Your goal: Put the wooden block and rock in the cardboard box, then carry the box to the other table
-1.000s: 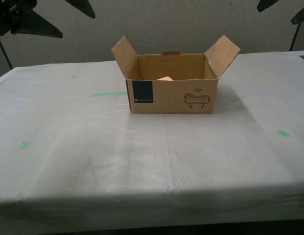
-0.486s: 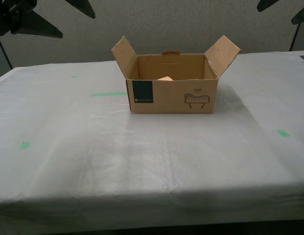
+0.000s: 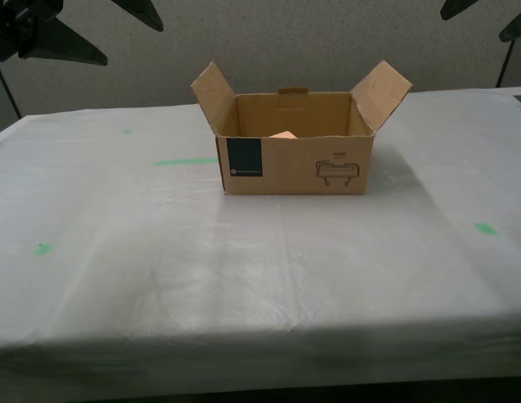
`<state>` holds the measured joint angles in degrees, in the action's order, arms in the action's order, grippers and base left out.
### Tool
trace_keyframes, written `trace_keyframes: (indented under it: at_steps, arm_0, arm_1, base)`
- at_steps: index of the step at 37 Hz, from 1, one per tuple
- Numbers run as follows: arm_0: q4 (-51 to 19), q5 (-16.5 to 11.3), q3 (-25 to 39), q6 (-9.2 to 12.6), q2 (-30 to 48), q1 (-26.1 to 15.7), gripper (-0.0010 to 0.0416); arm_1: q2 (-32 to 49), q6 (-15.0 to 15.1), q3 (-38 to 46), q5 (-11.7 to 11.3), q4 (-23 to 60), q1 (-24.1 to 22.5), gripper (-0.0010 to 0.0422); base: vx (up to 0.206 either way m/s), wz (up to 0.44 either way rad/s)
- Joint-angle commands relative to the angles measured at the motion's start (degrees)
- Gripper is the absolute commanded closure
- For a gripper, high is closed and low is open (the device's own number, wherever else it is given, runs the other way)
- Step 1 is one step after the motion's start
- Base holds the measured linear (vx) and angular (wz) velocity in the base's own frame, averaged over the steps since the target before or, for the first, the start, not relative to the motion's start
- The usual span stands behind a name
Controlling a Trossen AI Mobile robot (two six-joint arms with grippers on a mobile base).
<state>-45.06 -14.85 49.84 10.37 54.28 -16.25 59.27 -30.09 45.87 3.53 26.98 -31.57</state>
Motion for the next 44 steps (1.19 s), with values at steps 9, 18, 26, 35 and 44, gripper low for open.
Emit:
trace_keyframes:
  at_steps: [9,18,26,35,44]
  arm_0:
    - [0.1,0.2,0.0,0.2,0.0,0.0,0.0009]
    - [0.1,0.2,0.0,0.2,0.0,0.0,0.0009]
    - [0.0,0.2,0.0,0.2,0.0,0.0,0.0009]
    - [0.1,0.2,0.0,0.2,0.0,0.0,0.0009]
    - [0.1,0.2,0.0,0.2,0.0,0.0,0.0009]
  arm_1:
    - [0.0,-0.2,0.1,-0.1,-0.1,0.0,0.0037]
    - [0.0,-0.2,0.1,-0.1,-0.1,0.0,0.0037]
    - [0.0,-0.2,0.1,-0.1,-0.1,0.0,0.0037]
    - [0.0,-0.2,0.1,-0.1,-0.1,0.0,0.0037]
    - [0.0,-0.2,0.1,-0.1,-0.1,0.0,0.0037]
  base:
    - [0.000,0.000]
    - [0.000,0.000]
    - [0.000,0.000]
    - [0.000,0.000]
    - [0.000,0.000]
